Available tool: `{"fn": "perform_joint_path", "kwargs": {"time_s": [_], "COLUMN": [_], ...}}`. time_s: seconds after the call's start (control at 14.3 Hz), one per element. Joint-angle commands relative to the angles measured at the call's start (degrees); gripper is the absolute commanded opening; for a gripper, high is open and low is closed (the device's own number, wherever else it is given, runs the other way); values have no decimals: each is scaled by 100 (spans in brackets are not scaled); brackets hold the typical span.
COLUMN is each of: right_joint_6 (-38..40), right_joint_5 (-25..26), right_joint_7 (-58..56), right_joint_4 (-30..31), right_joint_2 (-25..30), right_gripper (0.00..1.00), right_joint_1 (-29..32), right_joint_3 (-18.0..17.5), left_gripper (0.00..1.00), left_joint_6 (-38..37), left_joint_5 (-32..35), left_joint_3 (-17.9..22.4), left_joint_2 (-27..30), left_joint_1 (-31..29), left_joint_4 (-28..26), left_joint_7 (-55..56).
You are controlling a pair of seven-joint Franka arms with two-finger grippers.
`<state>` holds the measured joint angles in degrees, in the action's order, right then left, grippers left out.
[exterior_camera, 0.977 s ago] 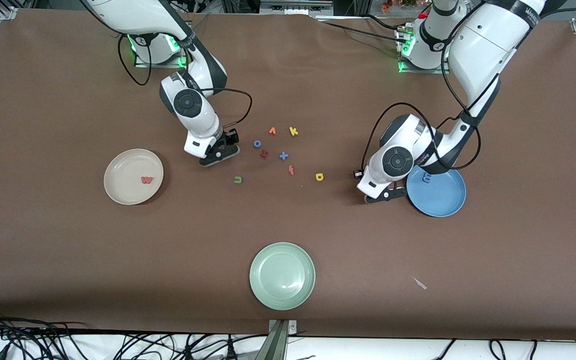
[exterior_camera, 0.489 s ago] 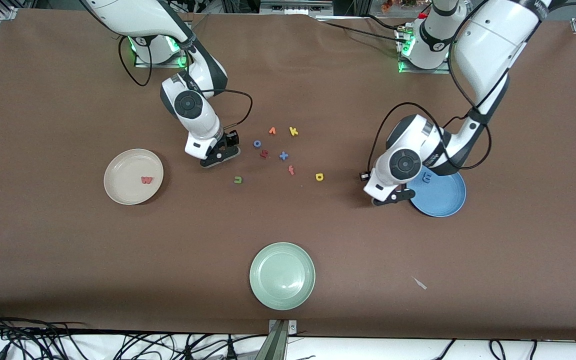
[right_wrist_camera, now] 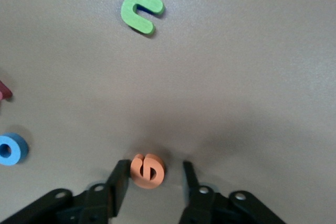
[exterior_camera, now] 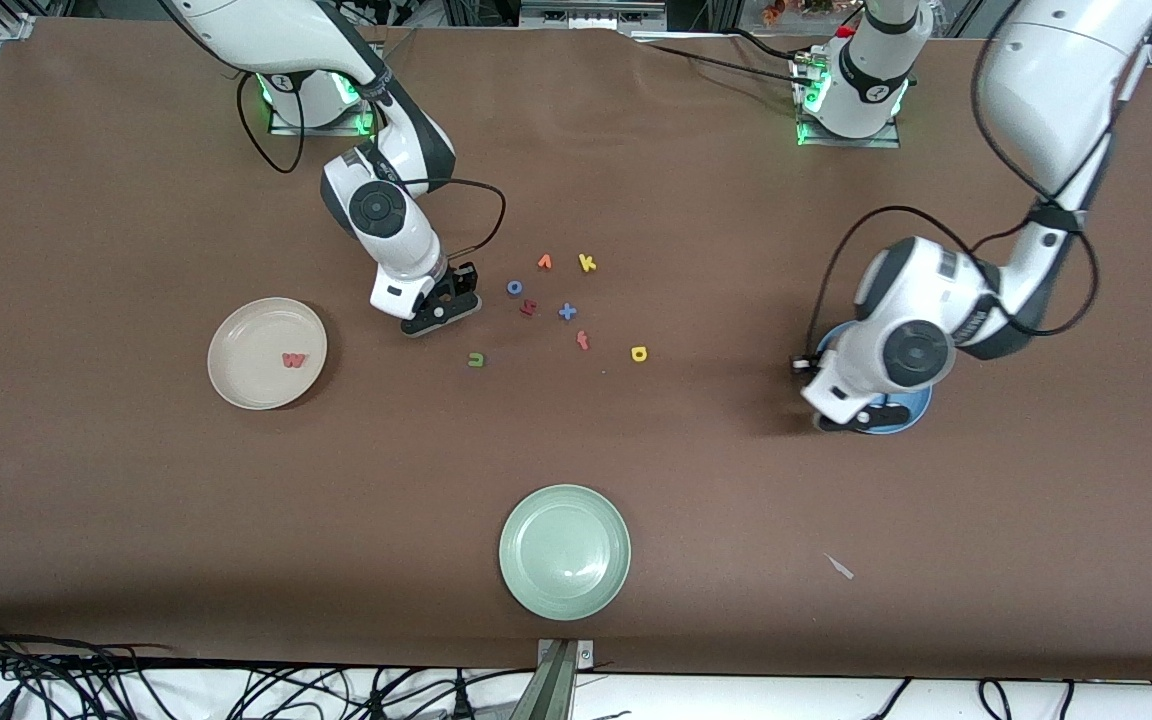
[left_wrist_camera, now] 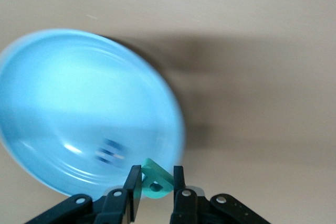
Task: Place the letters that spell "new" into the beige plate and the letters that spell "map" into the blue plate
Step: 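Drop the teal letter on the blue plate while the right gripper carries the orange letter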
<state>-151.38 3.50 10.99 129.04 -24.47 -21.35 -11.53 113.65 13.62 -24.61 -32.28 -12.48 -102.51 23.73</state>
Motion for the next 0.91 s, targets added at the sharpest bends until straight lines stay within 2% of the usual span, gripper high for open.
{"fn": "perform_joint_path", "kwargs": {"time_s": [0.0,0.07,0.14,0.21,0.42,0.49,0.63,0.77,0.84], "right_joint_6": [-111,-111,-120,-120,-190,-190,-190,-120,-7], "right_joint_5": [80,89,80,80,89,89,80,89,98], "right_joint_7": [114,114,114,114,114,105,88,79,70], "right_joint_4": [-72,-72,-72,-72,-81,-81,-98,-177,-221], "right_joint_2": [-146,-154,-163,-181,-233,-225,-225,-216,-181], "right_gripper": [39,37,35,34,30,25,20,17,16], "right_joint_1": [-142,-142,-142,-142,-142,-142,-142,-133,-124], "right_joint_3": [37,37,37,37,37,37,37,37,46], "left_gripper": [12,22,47,99,100,100,100,100,100], "left_joint_6": [217,262,262,254,192,175,43,43,69], "left_joint_5": [203,203,203,203,115,106,36,44,71], "left_joint_3": [-79,-79,-79,-79,-131,-167,-613,-1087,-1186], "left_joint_2": [-173,-235,-253,-253,-200,-165,-148,-147,-165], "left_joint_1": [-456,-527,-527,-519,-457,-440,-422,-326,-186], "left_joint_4": [-23,-41,-41,-23,-6,3,12,21,38], "left_joint_7": [-736,-764,-764,-738,-641,-554,-47,1032,1499]}}
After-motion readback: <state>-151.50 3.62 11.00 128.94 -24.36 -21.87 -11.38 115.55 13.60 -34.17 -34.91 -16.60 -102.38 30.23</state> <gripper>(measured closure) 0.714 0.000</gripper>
